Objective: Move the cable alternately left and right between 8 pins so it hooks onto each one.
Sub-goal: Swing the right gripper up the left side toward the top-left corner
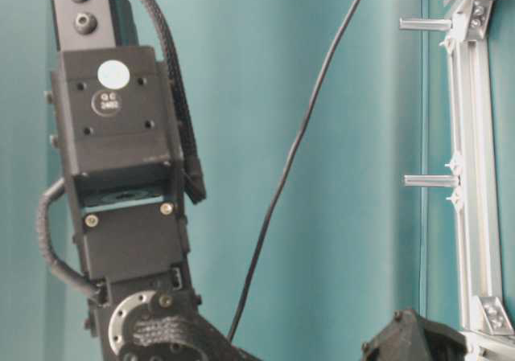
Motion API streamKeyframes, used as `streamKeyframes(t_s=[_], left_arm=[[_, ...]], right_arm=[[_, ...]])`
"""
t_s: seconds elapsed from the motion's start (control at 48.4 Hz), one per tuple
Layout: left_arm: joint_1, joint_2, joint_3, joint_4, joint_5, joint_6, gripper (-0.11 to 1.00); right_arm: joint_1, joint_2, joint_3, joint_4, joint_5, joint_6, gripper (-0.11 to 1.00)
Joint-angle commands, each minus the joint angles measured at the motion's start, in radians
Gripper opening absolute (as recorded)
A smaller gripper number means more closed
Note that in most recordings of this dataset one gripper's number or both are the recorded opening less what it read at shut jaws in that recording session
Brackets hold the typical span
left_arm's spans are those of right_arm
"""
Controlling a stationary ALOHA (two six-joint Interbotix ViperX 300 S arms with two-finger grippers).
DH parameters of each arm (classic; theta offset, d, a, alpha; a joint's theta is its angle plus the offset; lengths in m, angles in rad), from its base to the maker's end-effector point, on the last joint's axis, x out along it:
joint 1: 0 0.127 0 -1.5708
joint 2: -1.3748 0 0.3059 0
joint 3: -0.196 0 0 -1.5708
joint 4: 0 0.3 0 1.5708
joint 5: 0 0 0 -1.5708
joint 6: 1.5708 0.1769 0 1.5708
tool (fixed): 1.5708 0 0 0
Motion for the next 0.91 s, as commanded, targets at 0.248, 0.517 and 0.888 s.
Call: streamKeyframes(t_s=[0.248,0.517,0.888], left_arm=[[0.005,0.008,-0.012,0.003,-0.006,0.002,0.73],[0.003,0.008,-0.012,0.003,-0.006,0.002,0.73],[0.005,0.008,-0.012,0.003,-0.006,0.002,0.73]], right_arm=[[-0.026,-0.081,0.095,-0.092,-0.014,0.166,0.17],[-0.034,-0.183,0.236,-0.225,-0.025,0.321,0.17],[-0.054,-0.295,0.442,-0.267,-0.058,0.428,0.17]])
